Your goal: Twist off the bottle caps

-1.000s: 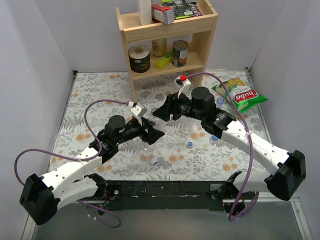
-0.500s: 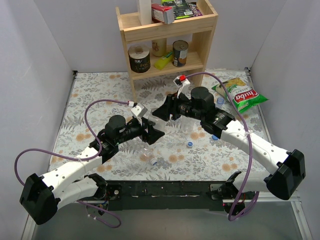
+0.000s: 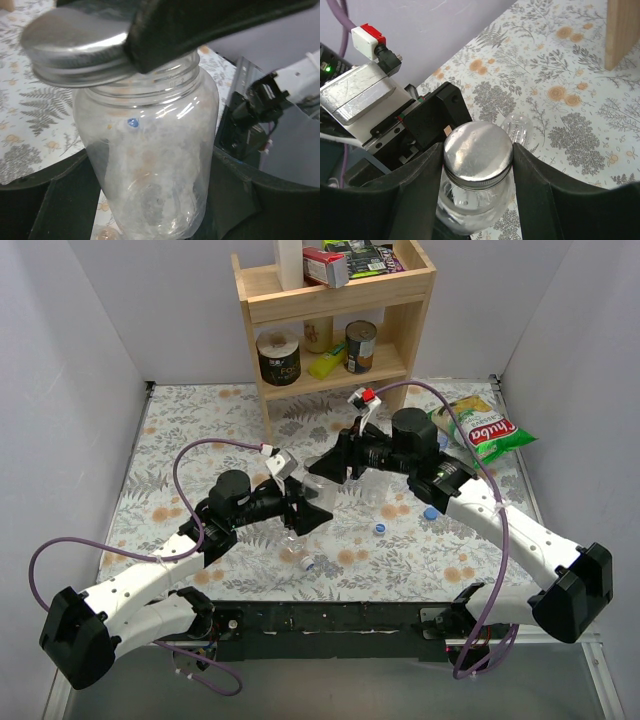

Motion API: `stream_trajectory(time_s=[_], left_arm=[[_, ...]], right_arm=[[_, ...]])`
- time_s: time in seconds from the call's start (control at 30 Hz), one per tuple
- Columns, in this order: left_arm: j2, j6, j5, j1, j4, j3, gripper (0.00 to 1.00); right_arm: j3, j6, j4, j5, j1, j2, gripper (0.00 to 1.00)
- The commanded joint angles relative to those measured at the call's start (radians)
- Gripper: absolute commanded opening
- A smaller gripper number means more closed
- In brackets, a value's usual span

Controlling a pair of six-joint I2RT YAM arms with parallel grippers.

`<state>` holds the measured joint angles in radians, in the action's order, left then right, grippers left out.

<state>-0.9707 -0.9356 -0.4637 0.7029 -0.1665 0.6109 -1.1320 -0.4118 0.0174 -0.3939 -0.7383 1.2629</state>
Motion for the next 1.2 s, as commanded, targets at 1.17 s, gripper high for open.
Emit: stream_trajectory(time_s=[1.17], left_arm=[[0.208, 0.061, 0.402, -0.134, -0.018, -0.016, 0.39]], right_arm=[[0.095, 0.188, 0.216, 0.39, -0.283, -0.047, 0.04]])
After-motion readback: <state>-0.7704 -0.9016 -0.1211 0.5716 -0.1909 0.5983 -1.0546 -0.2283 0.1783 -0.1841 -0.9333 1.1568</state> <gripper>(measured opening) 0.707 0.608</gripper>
